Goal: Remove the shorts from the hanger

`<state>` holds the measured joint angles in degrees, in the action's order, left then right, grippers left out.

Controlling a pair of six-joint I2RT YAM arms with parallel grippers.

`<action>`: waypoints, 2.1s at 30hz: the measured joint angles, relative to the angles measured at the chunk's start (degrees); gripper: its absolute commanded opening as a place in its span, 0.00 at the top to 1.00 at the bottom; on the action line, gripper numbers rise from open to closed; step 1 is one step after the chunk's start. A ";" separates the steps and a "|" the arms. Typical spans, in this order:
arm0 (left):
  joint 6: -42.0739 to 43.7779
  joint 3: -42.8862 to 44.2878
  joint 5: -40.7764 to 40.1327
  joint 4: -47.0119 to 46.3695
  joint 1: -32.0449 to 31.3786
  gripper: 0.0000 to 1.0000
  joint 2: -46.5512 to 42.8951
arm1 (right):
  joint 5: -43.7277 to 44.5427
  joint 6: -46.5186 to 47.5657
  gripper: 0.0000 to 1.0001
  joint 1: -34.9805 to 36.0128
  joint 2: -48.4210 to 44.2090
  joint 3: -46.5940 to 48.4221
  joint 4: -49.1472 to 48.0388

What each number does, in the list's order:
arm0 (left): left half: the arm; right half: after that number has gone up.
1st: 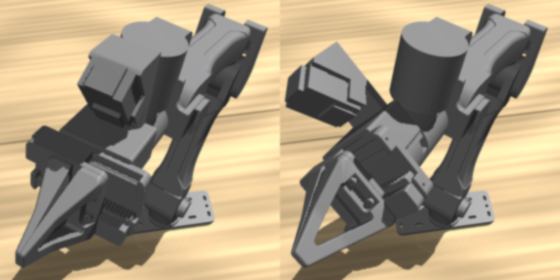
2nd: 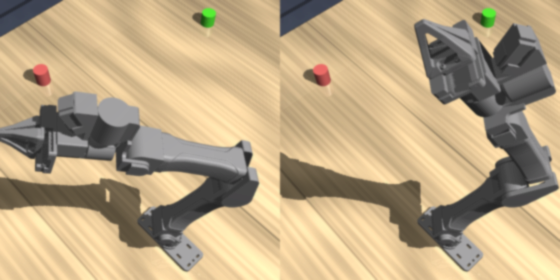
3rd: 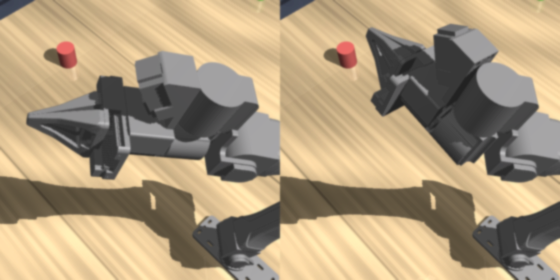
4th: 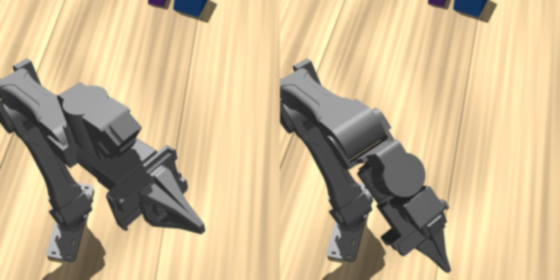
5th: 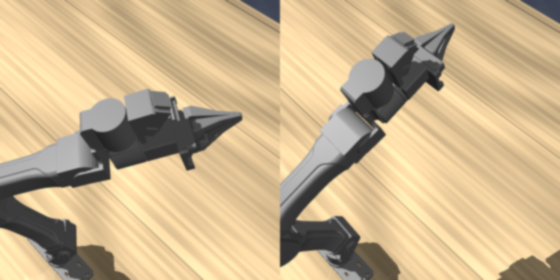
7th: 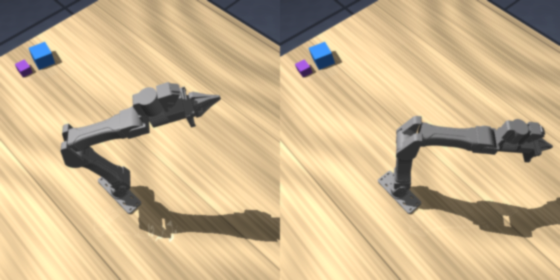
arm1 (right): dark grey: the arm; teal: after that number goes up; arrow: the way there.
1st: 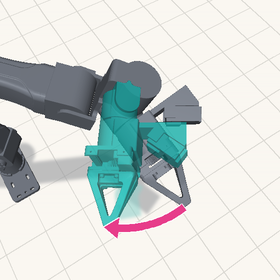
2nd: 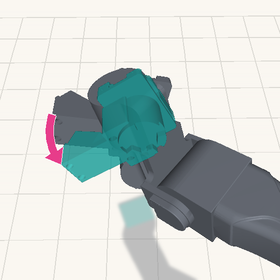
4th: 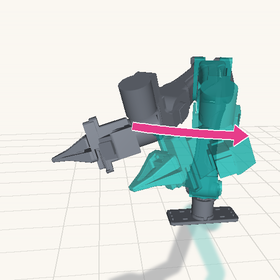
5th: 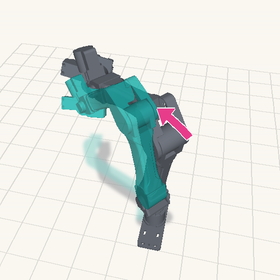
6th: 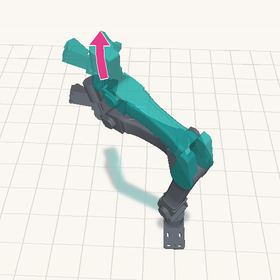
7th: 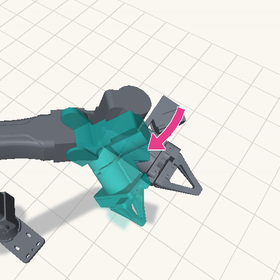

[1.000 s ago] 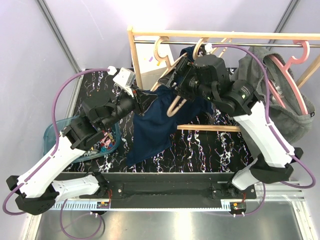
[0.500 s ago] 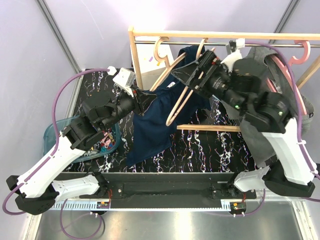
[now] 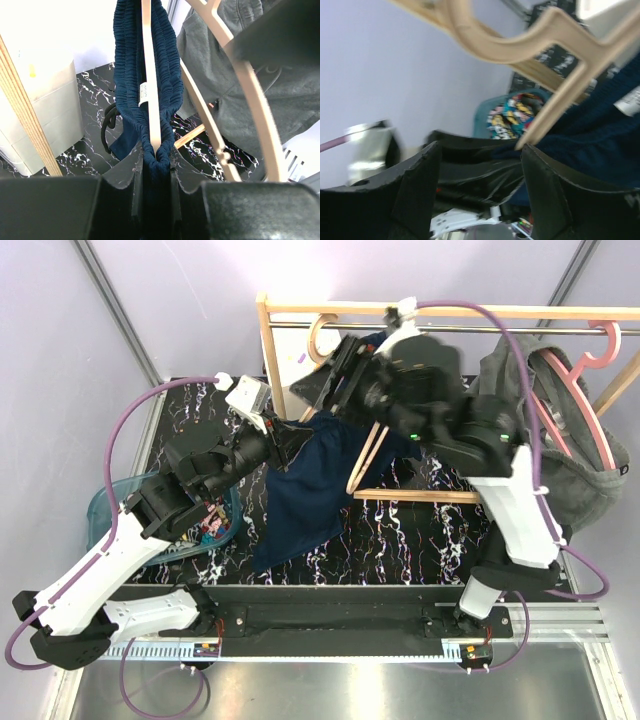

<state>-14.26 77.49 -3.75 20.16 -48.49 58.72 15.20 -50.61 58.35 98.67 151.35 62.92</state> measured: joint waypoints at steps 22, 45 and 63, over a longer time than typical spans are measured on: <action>-0.90 0.00 0.11 0.90 0.00 1.00 -0.61 | 13.09 -1.66 0.48 0.07 -0.33 -19.26 -8.46; -6.54 7.56 -2.29 4.11 0.28 0.54 -4.07 | 12.17 19.10 1.00 -1.99 -16.26 -55.63 -46.16; -13.25 8.50 -3.67 5.84 4.68 0.34 -4.31 | -7.45 21.64 1.00 -6.38 -16.35 -56.30 -45.64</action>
<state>-27.51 86.00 -7.42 26.00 -43.81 54.41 7.75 -28.97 51.96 82.32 95.04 17.28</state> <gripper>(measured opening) 0.619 0.234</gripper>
